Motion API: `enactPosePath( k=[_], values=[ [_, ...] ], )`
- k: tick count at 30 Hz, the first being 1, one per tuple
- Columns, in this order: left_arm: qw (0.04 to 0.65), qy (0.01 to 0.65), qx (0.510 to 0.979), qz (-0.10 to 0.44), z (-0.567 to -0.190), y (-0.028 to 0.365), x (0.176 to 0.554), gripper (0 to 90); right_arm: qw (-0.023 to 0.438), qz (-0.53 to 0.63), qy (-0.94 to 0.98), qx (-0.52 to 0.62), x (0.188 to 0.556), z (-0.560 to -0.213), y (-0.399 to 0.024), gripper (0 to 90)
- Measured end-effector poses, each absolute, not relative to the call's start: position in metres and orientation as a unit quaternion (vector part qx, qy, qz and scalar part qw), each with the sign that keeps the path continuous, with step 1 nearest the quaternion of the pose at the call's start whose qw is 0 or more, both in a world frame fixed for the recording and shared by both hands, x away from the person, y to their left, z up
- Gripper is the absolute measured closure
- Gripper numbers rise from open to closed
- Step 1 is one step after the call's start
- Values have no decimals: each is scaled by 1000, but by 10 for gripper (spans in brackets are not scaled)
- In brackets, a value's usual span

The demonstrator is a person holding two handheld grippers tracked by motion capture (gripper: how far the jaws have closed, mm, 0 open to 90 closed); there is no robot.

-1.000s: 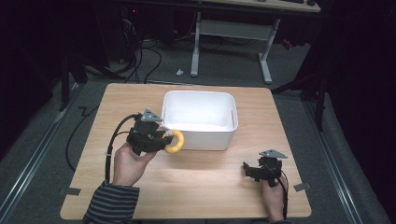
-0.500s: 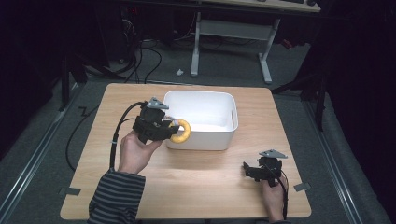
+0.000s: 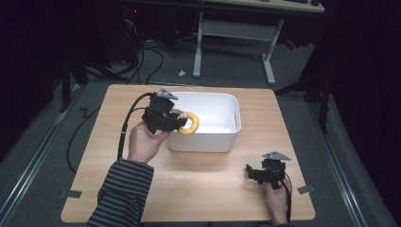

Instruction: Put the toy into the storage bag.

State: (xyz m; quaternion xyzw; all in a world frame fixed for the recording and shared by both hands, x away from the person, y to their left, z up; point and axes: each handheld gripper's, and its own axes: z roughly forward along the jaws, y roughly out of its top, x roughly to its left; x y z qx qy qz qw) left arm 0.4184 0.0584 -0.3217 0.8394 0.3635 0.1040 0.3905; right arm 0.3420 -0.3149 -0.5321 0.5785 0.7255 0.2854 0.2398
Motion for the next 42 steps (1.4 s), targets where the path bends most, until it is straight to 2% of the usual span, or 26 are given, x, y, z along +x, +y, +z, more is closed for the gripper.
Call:
enactPosePath(
  k=[15,42],
  values=[
    [413,365,830,83,-326,43,437,660,240,285,726,578,342,-532,-315,69],
    [386,374,840,77,-349,16,468,660,240,285,726,578,342,-532,-315,69]
  ],
)
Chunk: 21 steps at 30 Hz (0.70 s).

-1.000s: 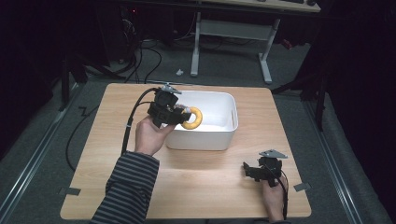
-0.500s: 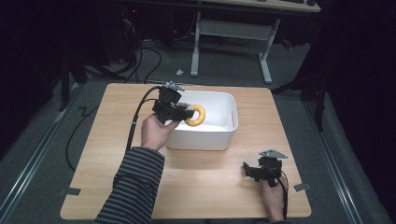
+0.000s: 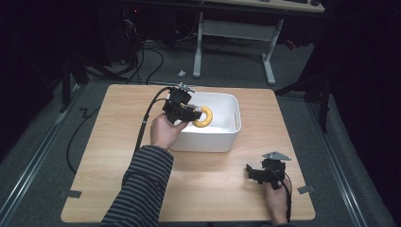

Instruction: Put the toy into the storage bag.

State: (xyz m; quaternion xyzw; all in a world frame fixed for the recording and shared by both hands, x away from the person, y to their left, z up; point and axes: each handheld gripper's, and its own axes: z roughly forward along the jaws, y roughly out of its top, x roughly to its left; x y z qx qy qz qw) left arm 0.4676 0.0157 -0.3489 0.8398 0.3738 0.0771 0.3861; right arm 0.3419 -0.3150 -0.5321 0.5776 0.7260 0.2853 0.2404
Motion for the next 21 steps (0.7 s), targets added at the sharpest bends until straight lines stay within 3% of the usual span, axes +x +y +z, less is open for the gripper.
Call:
enactPosePath(
  k=[21],
  values=[
    [356,389,847,71,-371,3,485,659,240,285,726,578,342,-532,-315,69]
  ],
)
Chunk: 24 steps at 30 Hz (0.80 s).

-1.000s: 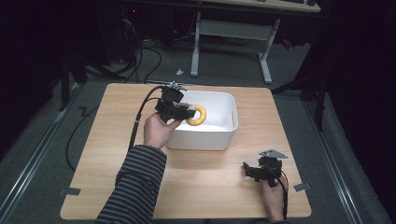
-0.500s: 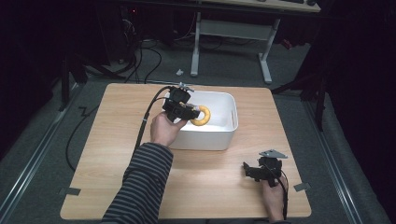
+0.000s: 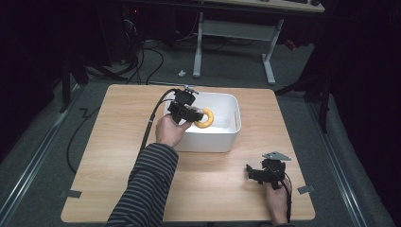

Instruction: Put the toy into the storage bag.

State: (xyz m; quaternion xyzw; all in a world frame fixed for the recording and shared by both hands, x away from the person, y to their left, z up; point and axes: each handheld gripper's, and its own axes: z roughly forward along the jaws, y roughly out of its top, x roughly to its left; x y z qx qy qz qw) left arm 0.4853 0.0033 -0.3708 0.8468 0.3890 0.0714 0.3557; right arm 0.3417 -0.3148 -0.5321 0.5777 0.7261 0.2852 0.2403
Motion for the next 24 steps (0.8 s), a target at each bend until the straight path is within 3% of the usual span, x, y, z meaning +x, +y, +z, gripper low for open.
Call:
enactPosePath(
  k=[24],
  values=[
    [311,385,864,87,-388,-9,488,659,241,286,727,576,342,-532,-315,70]
  ],
)
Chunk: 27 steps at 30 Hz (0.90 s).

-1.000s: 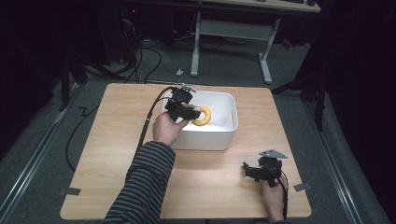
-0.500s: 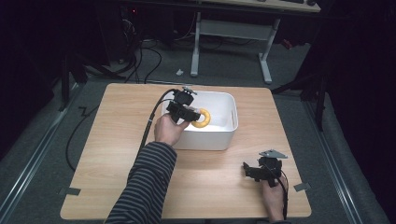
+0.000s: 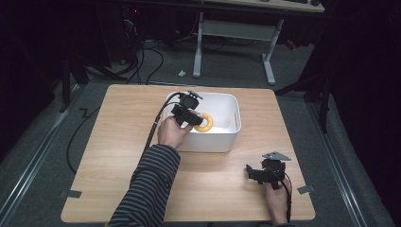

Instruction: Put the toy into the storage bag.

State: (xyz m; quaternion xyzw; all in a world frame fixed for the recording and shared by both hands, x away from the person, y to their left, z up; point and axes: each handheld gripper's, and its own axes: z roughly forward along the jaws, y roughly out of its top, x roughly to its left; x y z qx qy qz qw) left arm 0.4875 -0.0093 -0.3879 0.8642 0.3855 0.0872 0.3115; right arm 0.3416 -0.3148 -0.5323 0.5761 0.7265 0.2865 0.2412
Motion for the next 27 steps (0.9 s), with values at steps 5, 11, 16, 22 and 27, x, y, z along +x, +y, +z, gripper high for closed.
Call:
enactPosePath(
  k=[5,11,16,22,27],
  values=[
    [303,379,869,97,-390,-13,485,660,241,287,727,576,342,-532,-315,69],
    [294,378,873,95,-392,-15,485,660,241,287,727,576,342,-532,-315,70],
    [293,380,872,92,-393,-14,485,659,241,287,727,576,342,-532,-315,70],
    [285,380,876,84,-395,-16,485,659,241,287,727,576,342,-532,-315,70],
    [281,378,878,87,-396,-16,484,668,241,287,727,576,342,-532,-315,69]
  ],
)
